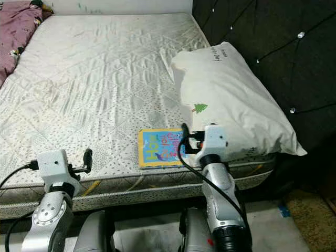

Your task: Clean up the room

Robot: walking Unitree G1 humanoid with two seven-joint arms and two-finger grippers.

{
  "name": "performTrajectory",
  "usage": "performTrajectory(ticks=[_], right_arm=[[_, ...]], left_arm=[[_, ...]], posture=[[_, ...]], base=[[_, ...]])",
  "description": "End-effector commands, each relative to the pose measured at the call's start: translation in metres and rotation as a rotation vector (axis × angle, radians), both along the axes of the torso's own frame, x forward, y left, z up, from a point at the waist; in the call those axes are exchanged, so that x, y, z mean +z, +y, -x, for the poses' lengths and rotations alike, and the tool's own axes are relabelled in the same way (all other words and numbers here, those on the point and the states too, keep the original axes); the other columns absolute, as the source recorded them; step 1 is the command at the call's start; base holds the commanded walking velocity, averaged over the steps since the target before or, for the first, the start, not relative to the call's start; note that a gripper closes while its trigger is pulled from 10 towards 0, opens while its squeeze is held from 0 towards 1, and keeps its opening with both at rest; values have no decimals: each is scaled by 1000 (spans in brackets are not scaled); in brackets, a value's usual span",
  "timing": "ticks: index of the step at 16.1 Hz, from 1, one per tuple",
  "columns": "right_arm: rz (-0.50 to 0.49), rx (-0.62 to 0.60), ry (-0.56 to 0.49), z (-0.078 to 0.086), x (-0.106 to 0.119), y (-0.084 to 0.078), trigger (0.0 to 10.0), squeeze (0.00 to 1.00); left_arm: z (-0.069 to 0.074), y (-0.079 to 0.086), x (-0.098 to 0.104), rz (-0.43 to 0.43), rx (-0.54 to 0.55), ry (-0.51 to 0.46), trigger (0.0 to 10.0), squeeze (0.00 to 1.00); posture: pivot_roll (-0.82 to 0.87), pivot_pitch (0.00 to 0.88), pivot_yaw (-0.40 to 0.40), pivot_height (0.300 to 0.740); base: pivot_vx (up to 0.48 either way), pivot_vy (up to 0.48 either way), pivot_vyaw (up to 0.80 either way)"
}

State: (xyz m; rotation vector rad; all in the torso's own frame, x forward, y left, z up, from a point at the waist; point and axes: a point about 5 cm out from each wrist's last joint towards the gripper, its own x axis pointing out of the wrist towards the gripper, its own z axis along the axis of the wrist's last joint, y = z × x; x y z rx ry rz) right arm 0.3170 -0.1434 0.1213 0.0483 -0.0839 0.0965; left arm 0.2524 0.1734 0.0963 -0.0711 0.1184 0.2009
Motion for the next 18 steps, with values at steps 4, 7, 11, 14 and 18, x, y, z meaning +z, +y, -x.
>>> performTrajectory(ticks=[4,7,11,14,18], right_arm=[[-8,-42,-18,3,-3,-5,10000,0],[-6,-28,-38,1,3,2,10000,0],[2,-18,-39,-1,2,1,10000,0],[5,-11,-38,-1,2,3,10000,0],[12,-4,-35,-1,1,4,10000,0]], left_arm=[[3,0,0,25,11,26,10000,0],[0,-7,0,34,-19,27,10000,0],[1,-13,-1,42,-47,29,10000,0],[-1,-14,0,57,-50,22,10000,0],[-4,-19,3,77,-79,-1,10000,0]], posture=[[20,115,6,587],[17,119,3,631],[18,118,-4,675],[18,117,-5,715],[16,114,-9,740]], base=[[0,0,0],[0,0,0],[0,0,0],[0,0,0],[0,0,0]])
